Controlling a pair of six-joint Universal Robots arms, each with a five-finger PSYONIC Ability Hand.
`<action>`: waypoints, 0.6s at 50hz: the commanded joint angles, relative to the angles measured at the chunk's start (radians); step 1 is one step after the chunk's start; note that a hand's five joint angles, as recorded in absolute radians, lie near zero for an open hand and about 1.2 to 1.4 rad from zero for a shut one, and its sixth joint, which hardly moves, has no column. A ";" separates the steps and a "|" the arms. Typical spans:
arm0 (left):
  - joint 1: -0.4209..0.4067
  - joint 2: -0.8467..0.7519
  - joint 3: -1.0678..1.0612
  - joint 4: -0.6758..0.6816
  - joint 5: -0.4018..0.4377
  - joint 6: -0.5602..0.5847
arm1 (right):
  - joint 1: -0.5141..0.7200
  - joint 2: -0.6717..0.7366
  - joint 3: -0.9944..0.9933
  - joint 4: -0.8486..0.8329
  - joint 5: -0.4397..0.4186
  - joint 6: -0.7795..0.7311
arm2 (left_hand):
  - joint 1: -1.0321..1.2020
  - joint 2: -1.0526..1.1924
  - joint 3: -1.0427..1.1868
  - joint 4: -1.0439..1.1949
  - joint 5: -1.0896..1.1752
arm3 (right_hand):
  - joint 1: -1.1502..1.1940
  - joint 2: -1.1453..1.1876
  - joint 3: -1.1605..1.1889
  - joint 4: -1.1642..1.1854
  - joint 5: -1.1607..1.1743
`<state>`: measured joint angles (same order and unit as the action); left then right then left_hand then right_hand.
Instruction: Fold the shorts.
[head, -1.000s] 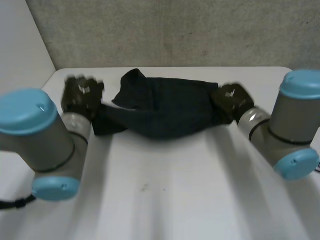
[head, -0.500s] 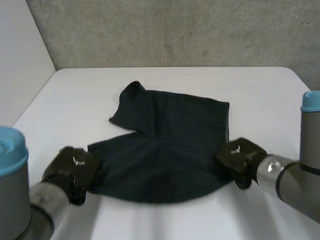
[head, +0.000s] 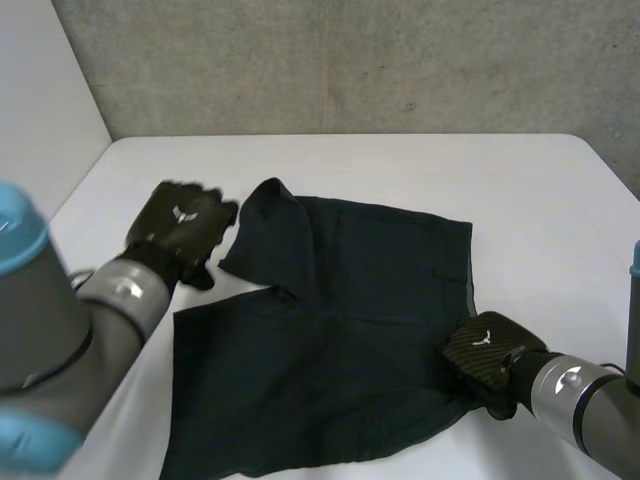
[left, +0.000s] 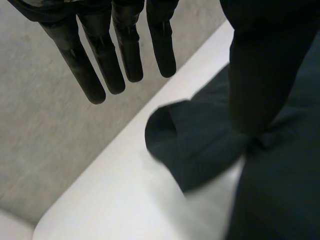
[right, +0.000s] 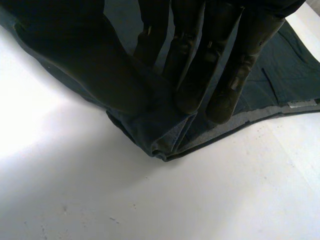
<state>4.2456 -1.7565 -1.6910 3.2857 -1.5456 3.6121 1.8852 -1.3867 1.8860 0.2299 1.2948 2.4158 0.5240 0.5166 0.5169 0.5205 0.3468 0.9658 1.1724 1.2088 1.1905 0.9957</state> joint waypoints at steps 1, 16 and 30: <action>0.059 -0.311 0.261 0.002 0.162 -0.006 | -0.001 0.003 0.035 -0.064 0.001 0.011 | 0.115 0.123 0.122 0.119 0.118 | 0.430 0.224 0.187 0.206 0.226; 0.099 -0.687 0.643 -0.182 0.173 0.002 | -0.017 0.005 0.045 -0.104 0.001 0.011 | 0.256 0.263 0.263 0.259 0.258 | 0.430 0.224 0.187 0.206 0.226; 0.099 -0.750 0.697 -0.186 0.170 0.010 | -0.048 0.005 0.059 -0.116 0.001 0.011 | 0.784 0.792 0.791 0.788 0.787 | 0.430 0.224 0.187 0.206 0.226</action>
<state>4.3452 -2.4802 -0.9987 3.0985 -1.3701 3.6141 1.8484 -1.3821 1.9403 0.1147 1.2961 2.4267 0.9926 0.9998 0.9966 0.9999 0.8163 0.9659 1.1724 1.2088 1.1905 0.9957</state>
